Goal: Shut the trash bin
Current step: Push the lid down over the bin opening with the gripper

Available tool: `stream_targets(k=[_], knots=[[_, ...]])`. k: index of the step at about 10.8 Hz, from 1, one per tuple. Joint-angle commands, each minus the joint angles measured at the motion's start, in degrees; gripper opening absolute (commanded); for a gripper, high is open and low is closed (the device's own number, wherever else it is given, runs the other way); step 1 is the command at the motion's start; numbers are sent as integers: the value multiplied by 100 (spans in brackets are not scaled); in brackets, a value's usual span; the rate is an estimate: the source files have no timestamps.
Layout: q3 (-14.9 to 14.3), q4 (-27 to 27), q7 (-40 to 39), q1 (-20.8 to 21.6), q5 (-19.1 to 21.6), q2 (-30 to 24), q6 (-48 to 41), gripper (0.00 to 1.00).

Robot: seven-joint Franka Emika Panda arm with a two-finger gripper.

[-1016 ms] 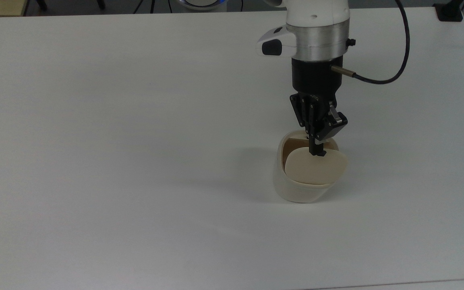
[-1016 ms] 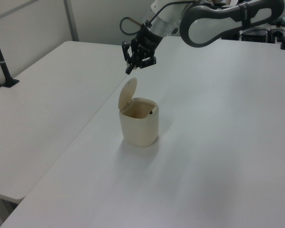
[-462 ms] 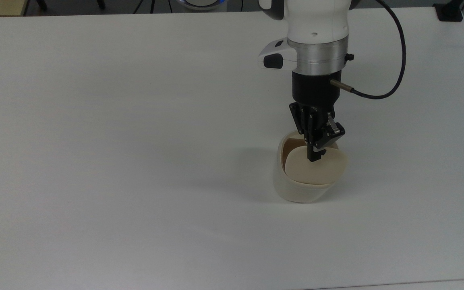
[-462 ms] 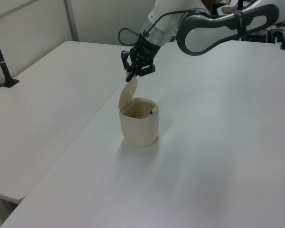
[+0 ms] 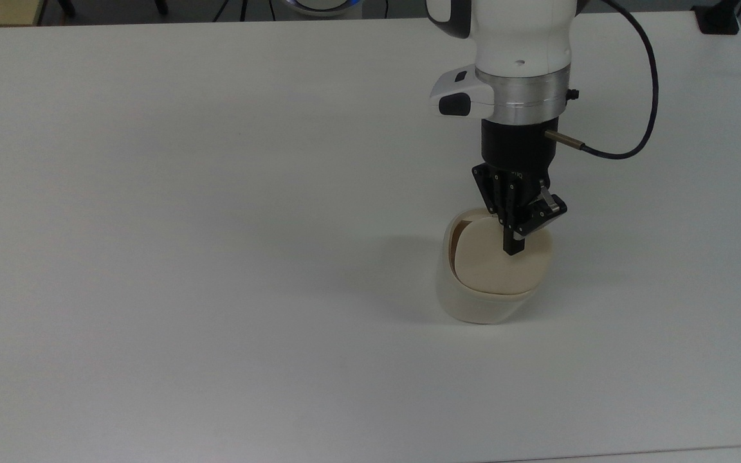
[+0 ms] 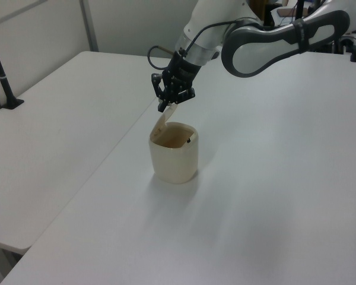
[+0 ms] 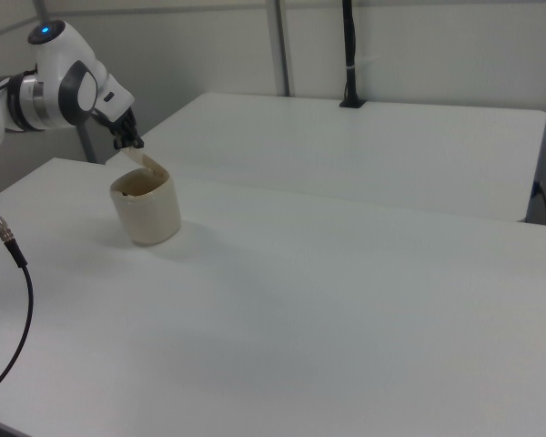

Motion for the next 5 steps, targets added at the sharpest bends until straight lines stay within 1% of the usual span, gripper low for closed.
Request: stream_targets(k=[1, 3, 5], knots=[[-70, -493, -242, 104, -101, -288, 8, 0], [-53, -765, -426, 113, -136, -341, -1, 0], [-53, -1020, -619, 121, -128, -524, -62, 0]])
